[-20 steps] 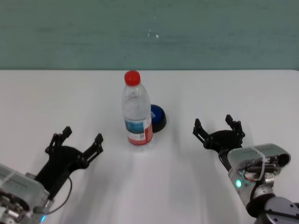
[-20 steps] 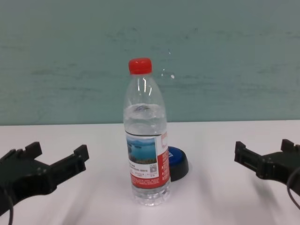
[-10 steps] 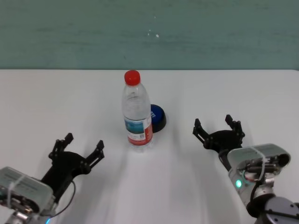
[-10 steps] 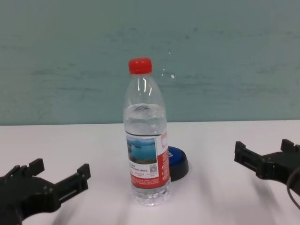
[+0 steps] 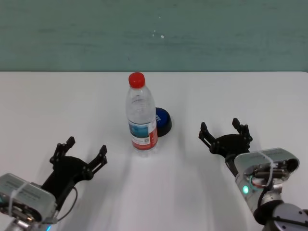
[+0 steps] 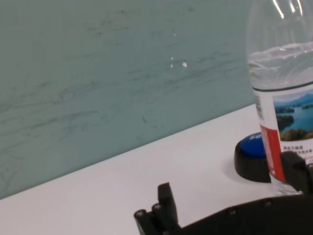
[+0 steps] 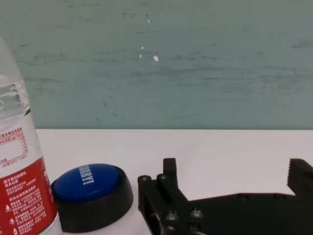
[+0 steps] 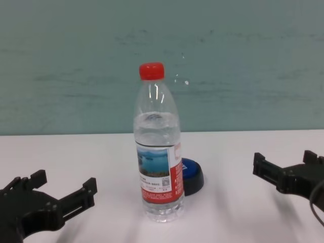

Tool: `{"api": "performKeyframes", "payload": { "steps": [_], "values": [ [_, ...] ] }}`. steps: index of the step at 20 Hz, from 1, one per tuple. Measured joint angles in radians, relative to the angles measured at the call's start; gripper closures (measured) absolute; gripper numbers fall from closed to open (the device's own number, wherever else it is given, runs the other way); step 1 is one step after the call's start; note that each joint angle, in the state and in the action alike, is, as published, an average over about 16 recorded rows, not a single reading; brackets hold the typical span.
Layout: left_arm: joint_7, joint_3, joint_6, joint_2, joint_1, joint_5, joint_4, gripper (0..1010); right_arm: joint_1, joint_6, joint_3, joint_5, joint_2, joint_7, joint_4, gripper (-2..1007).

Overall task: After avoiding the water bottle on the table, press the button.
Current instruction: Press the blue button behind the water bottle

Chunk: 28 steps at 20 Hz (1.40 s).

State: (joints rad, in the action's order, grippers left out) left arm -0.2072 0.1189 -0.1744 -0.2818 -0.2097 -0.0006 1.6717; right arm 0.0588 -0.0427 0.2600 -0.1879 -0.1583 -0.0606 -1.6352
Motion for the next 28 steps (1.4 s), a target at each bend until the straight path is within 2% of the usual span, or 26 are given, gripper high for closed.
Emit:
{"api": "performKeyframes", "payload": {
  "steps": [19,24,28],
  "values": [
    [0.001,-0.001,-0.006,-0.001,-0.001,0.005,0.000,10,0.002,0.001,0.000,0.002,-0.002,0.002,-0.004,1],
    [0.001,-0.001,-0.006,-0.001,-0.001,0.004,0.000,10,0.018,0.010,-0.001,0.008,-0.016,0.022,-0.039,1],
    [0.001,-0.001,-0.006,-0.001,-0.001,0.004,0.000,10,0.038,0.026,0.002,0.009,-0.034,0.061,-0.078,1]
  ]
}}
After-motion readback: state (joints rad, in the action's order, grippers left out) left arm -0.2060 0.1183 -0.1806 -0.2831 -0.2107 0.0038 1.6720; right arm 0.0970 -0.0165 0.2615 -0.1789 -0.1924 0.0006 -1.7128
